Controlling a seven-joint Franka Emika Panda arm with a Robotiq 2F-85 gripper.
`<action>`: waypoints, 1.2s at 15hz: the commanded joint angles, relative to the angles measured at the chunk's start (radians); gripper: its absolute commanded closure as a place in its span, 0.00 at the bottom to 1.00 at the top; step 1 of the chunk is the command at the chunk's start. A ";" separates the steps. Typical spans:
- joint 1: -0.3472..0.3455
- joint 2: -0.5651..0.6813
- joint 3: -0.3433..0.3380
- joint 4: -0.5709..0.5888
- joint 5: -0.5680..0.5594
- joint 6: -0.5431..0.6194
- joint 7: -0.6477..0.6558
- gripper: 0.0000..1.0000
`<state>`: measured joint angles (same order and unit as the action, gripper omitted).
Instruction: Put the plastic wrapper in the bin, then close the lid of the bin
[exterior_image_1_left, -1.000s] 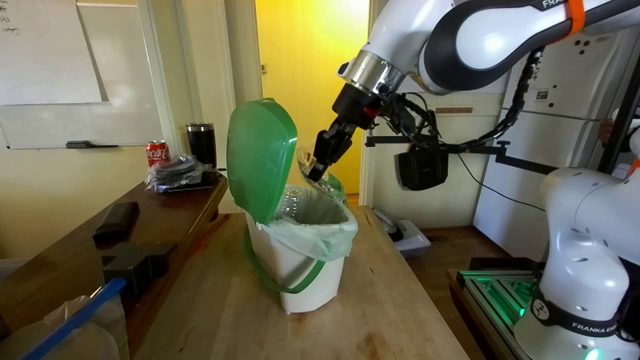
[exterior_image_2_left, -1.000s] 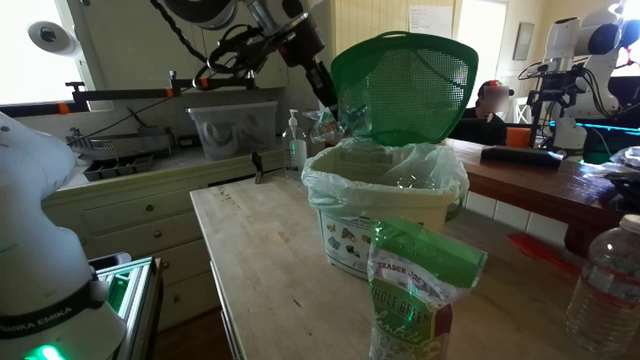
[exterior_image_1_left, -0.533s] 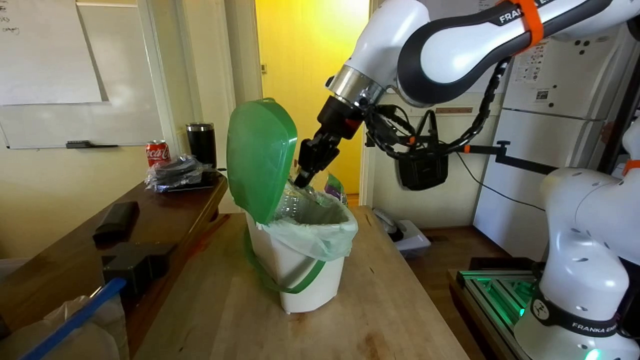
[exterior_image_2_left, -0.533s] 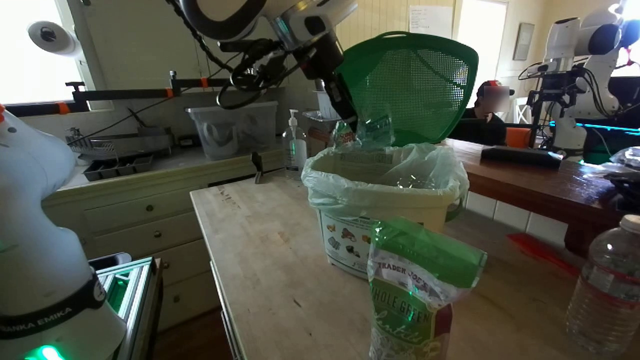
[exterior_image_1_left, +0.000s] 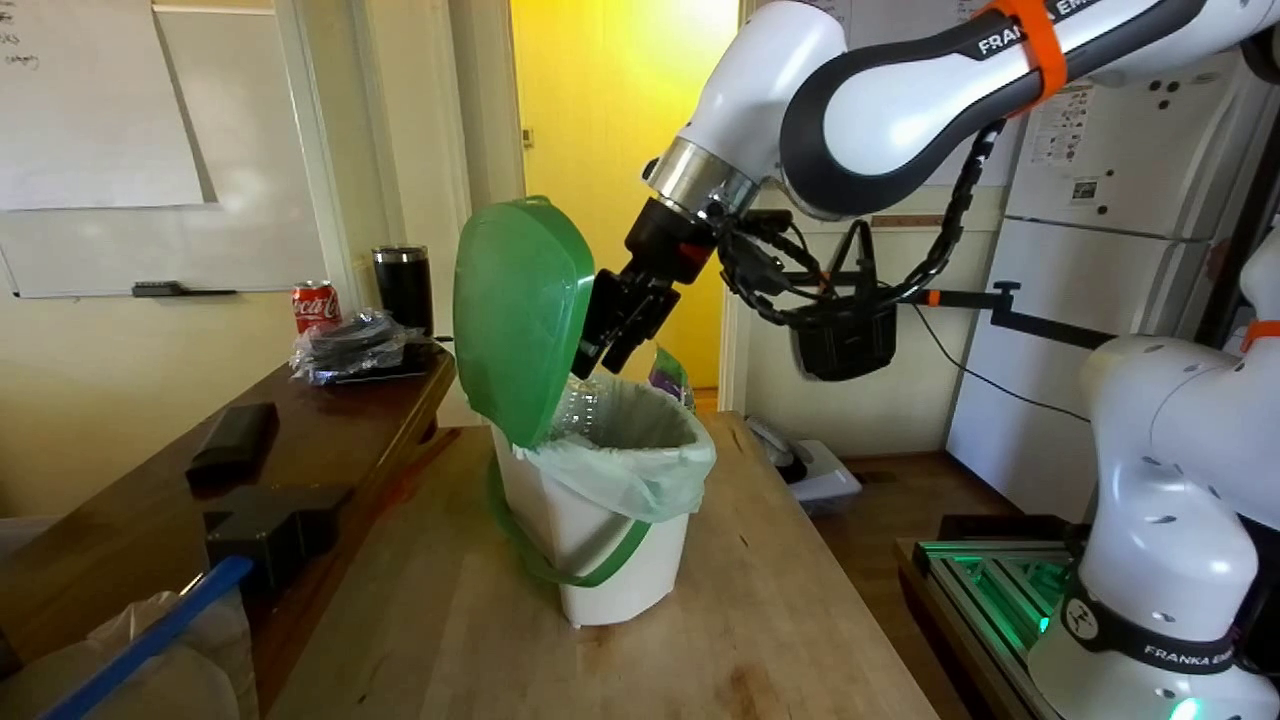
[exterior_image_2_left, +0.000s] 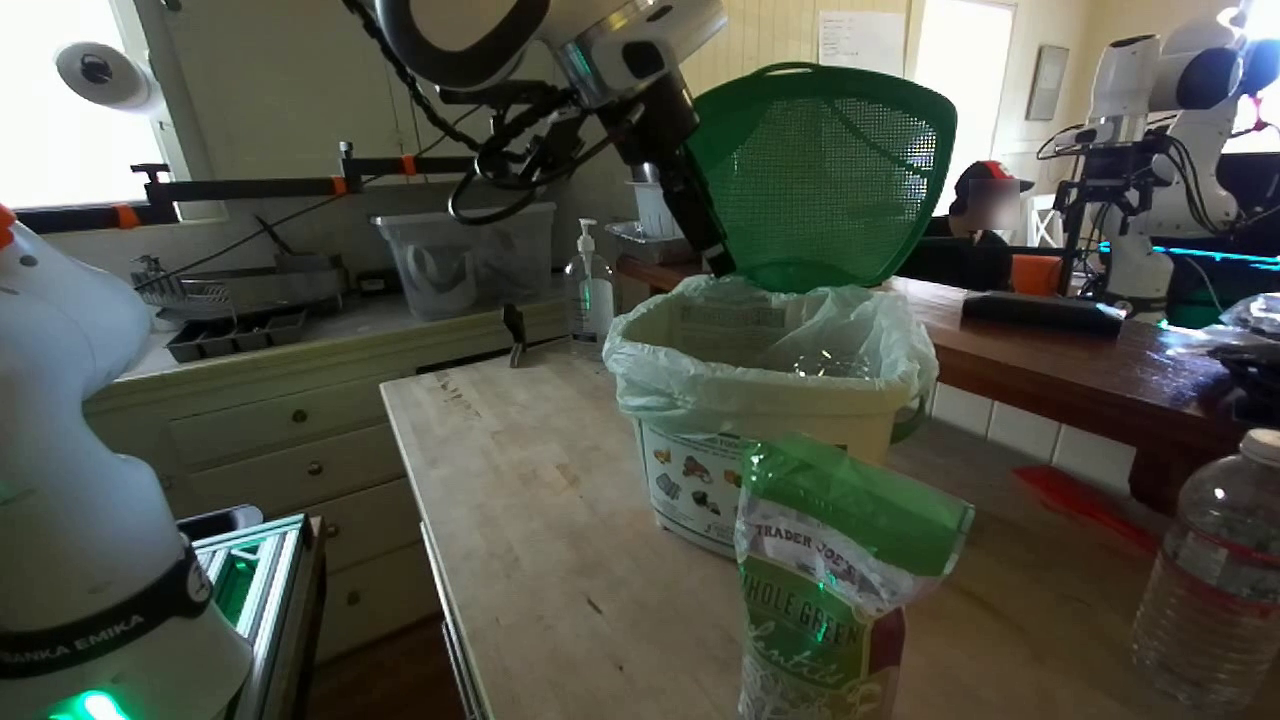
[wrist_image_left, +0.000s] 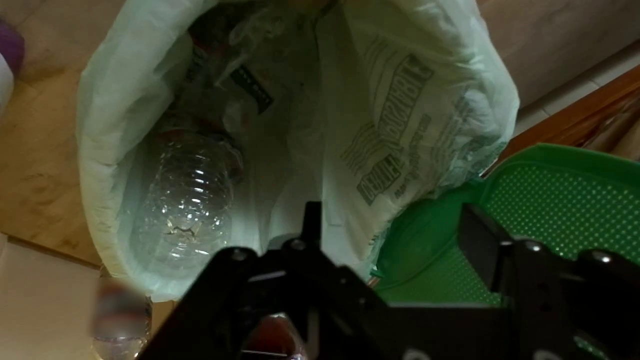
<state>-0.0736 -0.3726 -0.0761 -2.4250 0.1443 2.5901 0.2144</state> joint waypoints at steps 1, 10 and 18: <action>0.002 0.011 0.004 0.008 0.019 0.009 -0.011 0.01; -0.055 -0.074 0.106 -0.027 -0.133 -0.136 0.108 0.00; -0.011 -0.252 0.201 -0.058 -0.171 -0.369 0.139 0.00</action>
<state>-0.1014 -0.5462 0.1000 -2.4472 -0.0008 2.2521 0.3319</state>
